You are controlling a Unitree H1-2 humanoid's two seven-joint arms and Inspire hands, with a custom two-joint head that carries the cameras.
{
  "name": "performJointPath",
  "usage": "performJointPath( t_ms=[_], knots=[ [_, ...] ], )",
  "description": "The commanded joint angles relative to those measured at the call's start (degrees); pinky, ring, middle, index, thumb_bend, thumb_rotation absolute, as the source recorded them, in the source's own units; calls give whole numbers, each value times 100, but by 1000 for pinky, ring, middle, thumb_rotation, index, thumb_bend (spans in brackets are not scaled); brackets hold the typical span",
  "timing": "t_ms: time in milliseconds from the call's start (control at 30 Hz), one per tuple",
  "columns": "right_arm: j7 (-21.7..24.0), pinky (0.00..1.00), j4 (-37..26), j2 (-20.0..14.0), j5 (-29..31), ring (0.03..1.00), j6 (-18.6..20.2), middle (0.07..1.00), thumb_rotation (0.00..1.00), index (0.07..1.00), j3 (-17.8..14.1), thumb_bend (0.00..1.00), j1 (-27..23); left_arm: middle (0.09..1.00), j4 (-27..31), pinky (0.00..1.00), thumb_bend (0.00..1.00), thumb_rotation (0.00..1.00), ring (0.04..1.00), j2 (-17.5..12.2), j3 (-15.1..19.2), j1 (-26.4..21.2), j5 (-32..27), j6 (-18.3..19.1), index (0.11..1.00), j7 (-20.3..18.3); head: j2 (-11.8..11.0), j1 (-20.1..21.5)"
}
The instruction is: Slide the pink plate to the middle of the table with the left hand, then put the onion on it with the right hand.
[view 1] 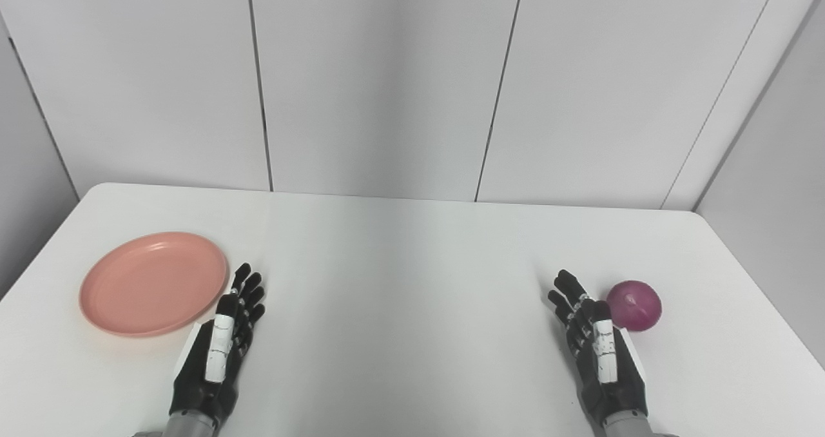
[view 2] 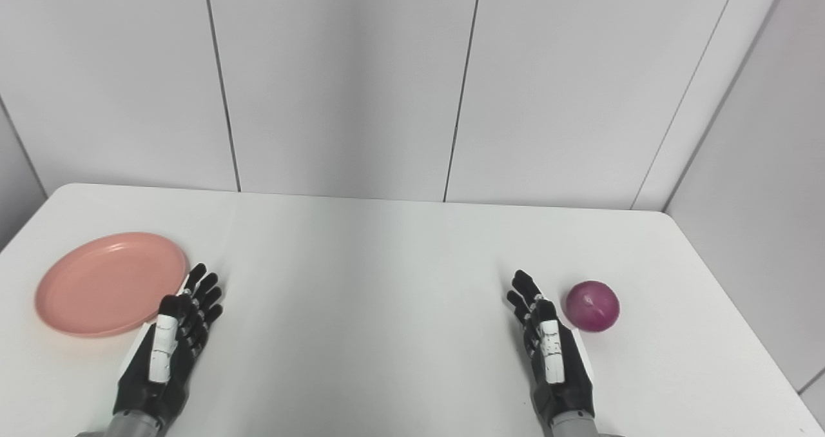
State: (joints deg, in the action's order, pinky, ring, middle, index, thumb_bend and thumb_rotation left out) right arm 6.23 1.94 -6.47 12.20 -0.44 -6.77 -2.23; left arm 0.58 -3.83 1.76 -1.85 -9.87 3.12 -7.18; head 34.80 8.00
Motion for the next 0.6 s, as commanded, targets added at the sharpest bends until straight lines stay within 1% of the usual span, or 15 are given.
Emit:
performJointPath(
  t_ms=[0,200,567],
  knots=[
    [69,1000,472,68,39,936,-103,937,951,913,3,966,458,1000,-161,1000,915,984,1000,-13,-29,132,-2,328,1000,-1,-11,15],
    [59,998,538,65,31,931,-156,930,944,902,-17,962,434,1000,-214,1000,908,978,1000,11,-38,115,12,280,1000,5,-27,-35],
    [60,990,530,52,-1,930,-138,929,949,918,-17,967,447,1000,-164,1000,909,983,1000,35,-37,131,8,316,1000,26,-44,-63]
  ],
)
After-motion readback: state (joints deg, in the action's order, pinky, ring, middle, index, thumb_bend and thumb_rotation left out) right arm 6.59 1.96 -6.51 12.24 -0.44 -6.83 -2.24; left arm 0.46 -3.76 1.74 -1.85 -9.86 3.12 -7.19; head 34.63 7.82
